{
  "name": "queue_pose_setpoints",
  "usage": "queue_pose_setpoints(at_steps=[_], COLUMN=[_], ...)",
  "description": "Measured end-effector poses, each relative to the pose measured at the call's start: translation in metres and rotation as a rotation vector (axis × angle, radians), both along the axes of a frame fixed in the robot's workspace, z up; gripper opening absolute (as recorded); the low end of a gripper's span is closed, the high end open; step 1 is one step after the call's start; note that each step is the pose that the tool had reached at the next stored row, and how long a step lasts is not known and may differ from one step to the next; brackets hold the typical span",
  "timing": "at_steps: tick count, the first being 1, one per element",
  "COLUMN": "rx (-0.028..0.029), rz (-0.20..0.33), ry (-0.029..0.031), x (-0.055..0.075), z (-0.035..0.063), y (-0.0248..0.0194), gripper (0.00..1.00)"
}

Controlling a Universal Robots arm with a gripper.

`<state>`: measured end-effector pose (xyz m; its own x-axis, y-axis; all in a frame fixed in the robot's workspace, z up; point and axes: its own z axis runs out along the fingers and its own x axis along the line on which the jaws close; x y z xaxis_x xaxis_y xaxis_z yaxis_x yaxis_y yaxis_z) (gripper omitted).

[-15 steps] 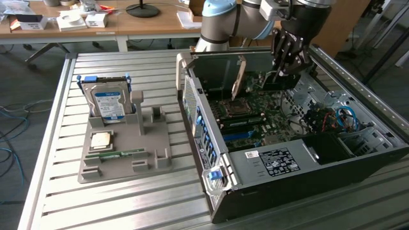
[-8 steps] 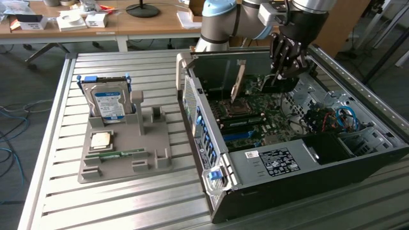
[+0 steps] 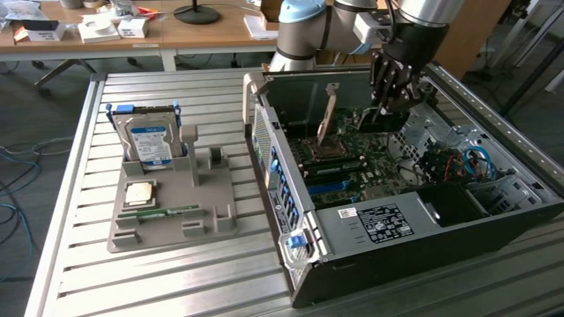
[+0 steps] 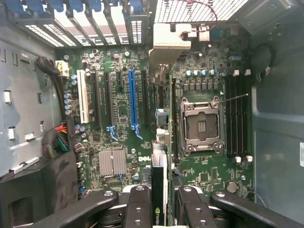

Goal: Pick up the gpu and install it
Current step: 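Insert the gpu into the slot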

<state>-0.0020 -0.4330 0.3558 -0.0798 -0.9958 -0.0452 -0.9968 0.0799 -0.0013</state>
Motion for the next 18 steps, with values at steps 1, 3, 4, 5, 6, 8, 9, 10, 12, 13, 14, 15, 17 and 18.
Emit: queue_pose_setpoints(at_steps=[1,3,4,5,6,8,9,10,12,13,14,15,17,18], rx=[-0.0001,-0.0003,-0.0002,-0.0002,-0.0001,0.0003,0.0001,-0.0001,0.0000,-0.0001,0.0000,0.0000,0.0000,0.0000], rz=[0.000,0.000,0.000,0.000,0.000,0.000,0.000,0.000,0.000,0.000,0.000,0.000,0.000,0.000], ry=[0.0000,0.0000,0.0000,0.0000,0.0000,-0.0001,-0.0001,0.0000,0.0000,0.0001,0.0000,0.0000,0.0000,0.0000], x=[0.0000,0.0000,0.0000,0.0000,0.0000,-0.0001,-0.0001,0.0000,0.0000,0.0000,0.0000,0.0000,0.0000,0.0000], z=[-0.0004,-0.0004,-0.0004,-0.0004,-0.0005,-0.0006,-0.0006,-0.0005,-0.0005,-0.0005,-0.0005,-0.0005,-0.0005,-0.0005], y=[0.0000,0.0000,0.0000,0.0000,0.0000,-0.0007,-0.0013,-0.0020,-0.0036,-0.0046,-0.0056,-0.0065,-0.0085,-0.0094], gripper=[0.26,0.26,0.26,0.26,0.26,0.26,0.26,0.26,0.26,0.26,0.26,0.26,0.26,0.26])
